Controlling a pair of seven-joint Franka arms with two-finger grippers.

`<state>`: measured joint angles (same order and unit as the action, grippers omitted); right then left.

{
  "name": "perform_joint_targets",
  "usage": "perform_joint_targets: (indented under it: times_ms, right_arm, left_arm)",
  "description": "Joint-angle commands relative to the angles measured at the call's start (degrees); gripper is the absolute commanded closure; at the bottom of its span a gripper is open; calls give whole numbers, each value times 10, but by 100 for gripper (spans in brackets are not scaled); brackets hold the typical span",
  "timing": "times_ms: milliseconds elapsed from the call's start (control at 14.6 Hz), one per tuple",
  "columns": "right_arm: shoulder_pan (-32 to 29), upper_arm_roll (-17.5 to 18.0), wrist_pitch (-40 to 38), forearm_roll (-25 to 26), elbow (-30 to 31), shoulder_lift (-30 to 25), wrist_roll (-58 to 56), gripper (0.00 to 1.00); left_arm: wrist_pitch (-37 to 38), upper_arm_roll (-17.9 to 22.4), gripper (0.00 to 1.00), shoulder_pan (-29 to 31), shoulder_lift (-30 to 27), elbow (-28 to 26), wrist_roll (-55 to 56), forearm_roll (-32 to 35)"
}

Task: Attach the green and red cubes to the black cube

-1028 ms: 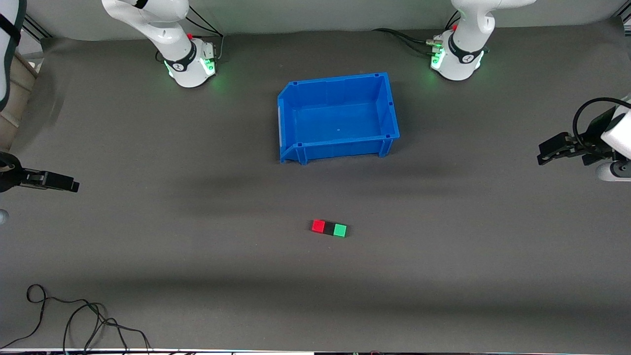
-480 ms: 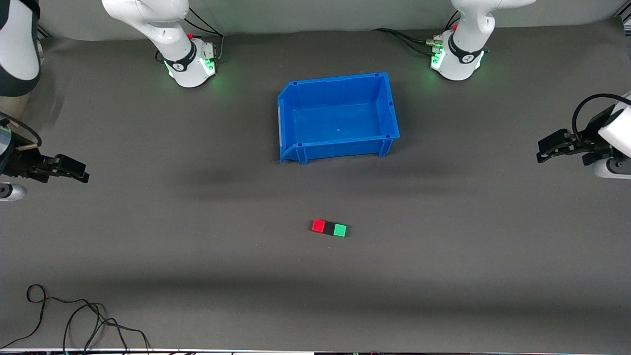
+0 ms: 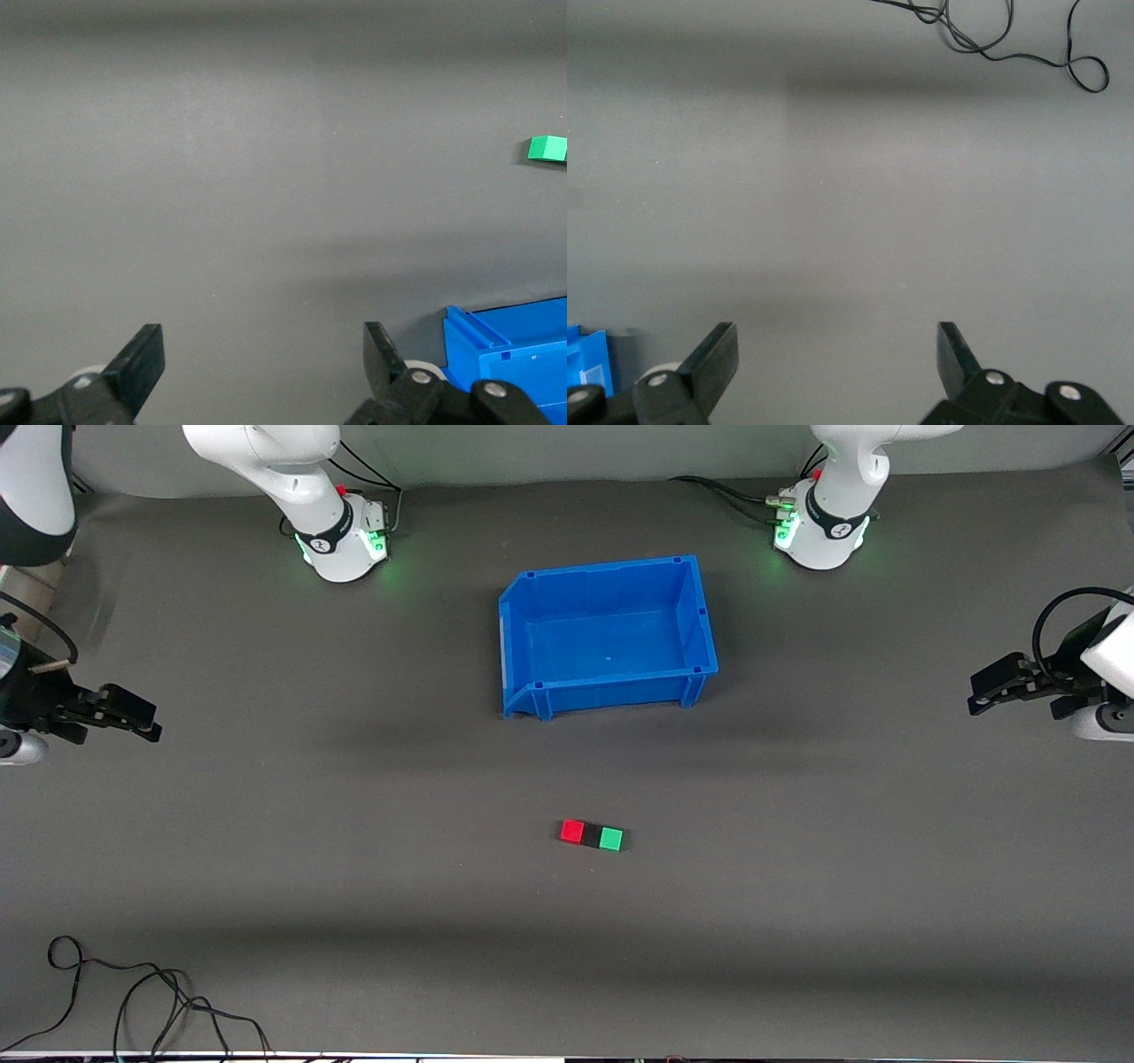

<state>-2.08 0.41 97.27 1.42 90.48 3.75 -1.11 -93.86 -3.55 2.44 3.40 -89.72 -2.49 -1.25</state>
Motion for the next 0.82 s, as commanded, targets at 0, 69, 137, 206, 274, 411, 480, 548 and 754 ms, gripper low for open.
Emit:
perform_joint_targets:
  times_ms: [0,69,137,206,274,411,480,548,754]
  right_arm:
    - [8,-8,-25,10,-14,4,-8,0]
    - [7,-8,-33,11,-12,3,-15,0]
    - [7,-8,-45,13,-6,3,-17,0]
    - [8,-9,-45,14,-4,6,-17,0]
    - [6,-9,-44,14,-6,10,-17,0]
    - [5,-9,-38,14,-6,12,-17,0]
    - [6,-9,-38,14,-4,12,-18,0]
    - [6,-9,-38,14,-6,12,-17,0]
    - [6,-9,-35,13,-6,13,-17,0]
  left_arm:
    - [5,1,0,-2,-17,-15,-2,9]
    - [8,1,0,-2,-18,-15,-1,12]
    - [10,0,0,-2,-18,-14,-1,19]
    - [10,1,0,-2,-19,-13,-1,19]
    - [10,0,0,-2,-19,-13,-1,20]
    - [11,0,0,-2,-19,-12,-1,22]
    - [10,0,0,-2,-19,-12,-1,22]
    - [11,-1,0,-2,-19,-10,-1,22]
    - [17,1,0,-1,-16,1,-12,21]
